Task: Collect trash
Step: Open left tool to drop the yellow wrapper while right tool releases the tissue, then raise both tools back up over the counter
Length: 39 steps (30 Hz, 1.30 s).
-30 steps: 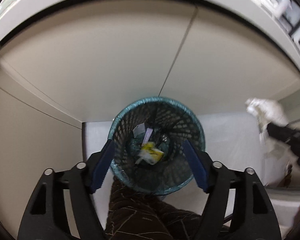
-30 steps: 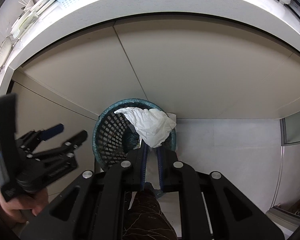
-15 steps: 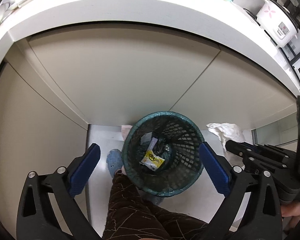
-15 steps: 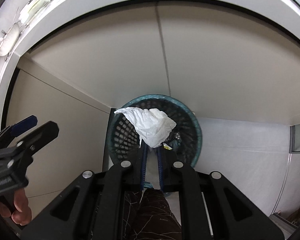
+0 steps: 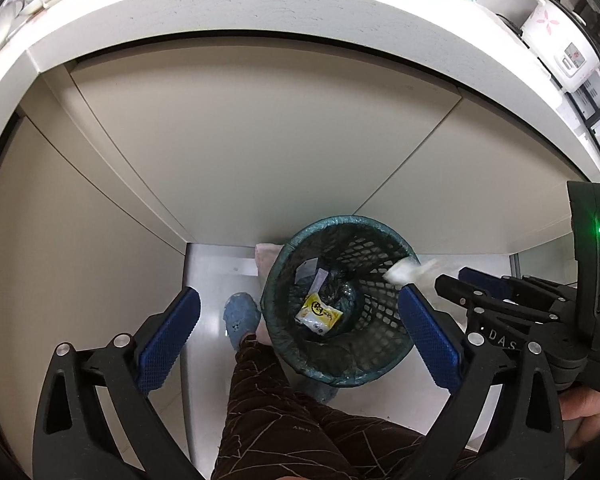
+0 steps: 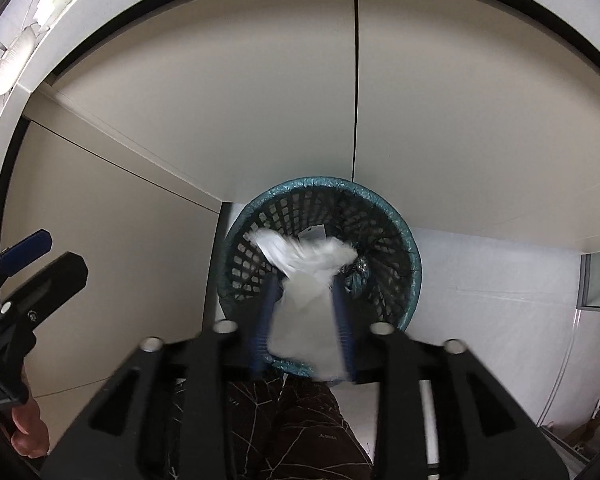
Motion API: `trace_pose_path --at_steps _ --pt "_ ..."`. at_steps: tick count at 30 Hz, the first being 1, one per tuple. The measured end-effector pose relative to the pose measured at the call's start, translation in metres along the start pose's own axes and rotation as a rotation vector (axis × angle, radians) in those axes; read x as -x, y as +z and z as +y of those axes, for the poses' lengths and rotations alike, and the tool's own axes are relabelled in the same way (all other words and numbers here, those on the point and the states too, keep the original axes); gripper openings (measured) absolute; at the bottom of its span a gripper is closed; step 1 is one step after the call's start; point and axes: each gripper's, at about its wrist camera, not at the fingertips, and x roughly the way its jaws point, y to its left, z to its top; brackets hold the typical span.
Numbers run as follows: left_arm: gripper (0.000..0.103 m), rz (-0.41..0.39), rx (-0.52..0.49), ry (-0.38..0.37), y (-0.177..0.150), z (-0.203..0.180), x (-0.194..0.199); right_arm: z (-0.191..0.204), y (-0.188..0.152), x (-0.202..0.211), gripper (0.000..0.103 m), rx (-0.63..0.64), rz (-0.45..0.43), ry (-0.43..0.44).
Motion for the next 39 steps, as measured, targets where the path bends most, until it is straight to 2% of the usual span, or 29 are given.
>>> trace_pose_path --at_steps 4,10,16,25,34,39 --pt "0.097 0.001 0.006 0.000 0.001 0.003 0.000 0.006 0.000 0.001 0.062 0.013 -0.009 -0.018" --pt "0.097 -0.001 0.001 -0.001 0.003 0.002 0.001 0.005 0.003 0.010 0.078 0.005 -0.021 -0.033" --pt "0.097 -0.021 -0.012 0.002 0.008 -0.001 0.009 -0.002 0.009 0.039 0.085 -0.026 -0.071 -0.017" --pt "0.097 -0.109 -0.021 -0.001 0.029 -0.011 0.050 -0.016 0.028 0.103 0.085 -0.055 -0.208 -0.023" --pt "0.097 -0.184 0.010 0.027 0.061 -0.011 0.092 -0.026 0.054 0.168 0.090 -0.055 -0.361 -0.015" --pt "0.097 -0.236 0.015 0.035 0.084 -0.011 0.114 -0.029 0.071 0.195 0.094 -0.056 -0.415 -0.022"
